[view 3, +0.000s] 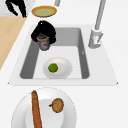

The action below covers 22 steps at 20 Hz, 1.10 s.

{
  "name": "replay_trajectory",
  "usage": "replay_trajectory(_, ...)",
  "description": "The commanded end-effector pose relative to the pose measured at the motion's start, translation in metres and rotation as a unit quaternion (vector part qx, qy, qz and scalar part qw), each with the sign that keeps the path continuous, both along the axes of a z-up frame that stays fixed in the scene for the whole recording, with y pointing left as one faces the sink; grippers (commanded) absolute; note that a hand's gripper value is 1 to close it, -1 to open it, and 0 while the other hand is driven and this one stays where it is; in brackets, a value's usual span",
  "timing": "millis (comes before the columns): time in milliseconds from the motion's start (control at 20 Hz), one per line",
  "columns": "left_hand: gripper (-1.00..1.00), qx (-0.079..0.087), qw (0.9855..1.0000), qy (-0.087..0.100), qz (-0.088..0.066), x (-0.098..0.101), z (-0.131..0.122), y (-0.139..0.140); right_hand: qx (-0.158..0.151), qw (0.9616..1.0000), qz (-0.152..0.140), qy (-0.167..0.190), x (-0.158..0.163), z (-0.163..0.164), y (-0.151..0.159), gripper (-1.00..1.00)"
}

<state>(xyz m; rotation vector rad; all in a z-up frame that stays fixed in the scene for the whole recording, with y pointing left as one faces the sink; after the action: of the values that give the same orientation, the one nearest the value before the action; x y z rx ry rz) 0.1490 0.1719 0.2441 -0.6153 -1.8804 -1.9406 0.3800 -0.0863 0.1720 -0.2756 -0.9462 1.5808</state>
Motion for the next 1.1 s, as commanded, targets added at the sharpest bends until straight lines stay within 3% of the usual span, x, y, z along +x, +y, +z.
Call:
replay_trajectory(0, 0.00, 0.000, 1.0000, 0.000, 0.000, 0.000, 0.000, 0.000, 0.000, 0.9999, 0.014, 0.000, 0.012, -0.031, 0.025, 1.00)
replay_trajectory(250, 0.00, 0.000, 1.0000, 0.000, 0.000, 0.000, 0.000, 0.000, -0.004, 0.9999, 0.016, -0.004, 0.030, -0.072, 0.053, 1.00)
replay_trajectory(450, 0.00, 0.000, 1.0000, 0.000, 0.000, 0.000, 0.000, 0.000, -0.019, 0.9997, 0.001, -0.016, 0.047, -0.103, 0.056, 1.00)
replay_trajectory(600, 0.00, 0.000, 1.0000, 0.000, 0.000, 0.000, 0.000, 0.000, 0.005, 1.0000, 0.001, -0.001, 0.063, -0.128, 0.066, 1.00)
replay_trajectory(900, 0.00, 0.000, 1.0000, 0.000, 0.000, 0.000, 0.000, 0.000, 0.014, 0.9999, -0.006, -0.001, 0.079, -0.178, 0.066, 1.00)
replay_trajectory(1050, 0.00, 0.000, 1.0000, 0.000, 0.000, 0.000, 0.000, 0.000, 0.026, 0.9994, -0.001, 0.022, 0.079, -0.194, 0.065, 1.00)
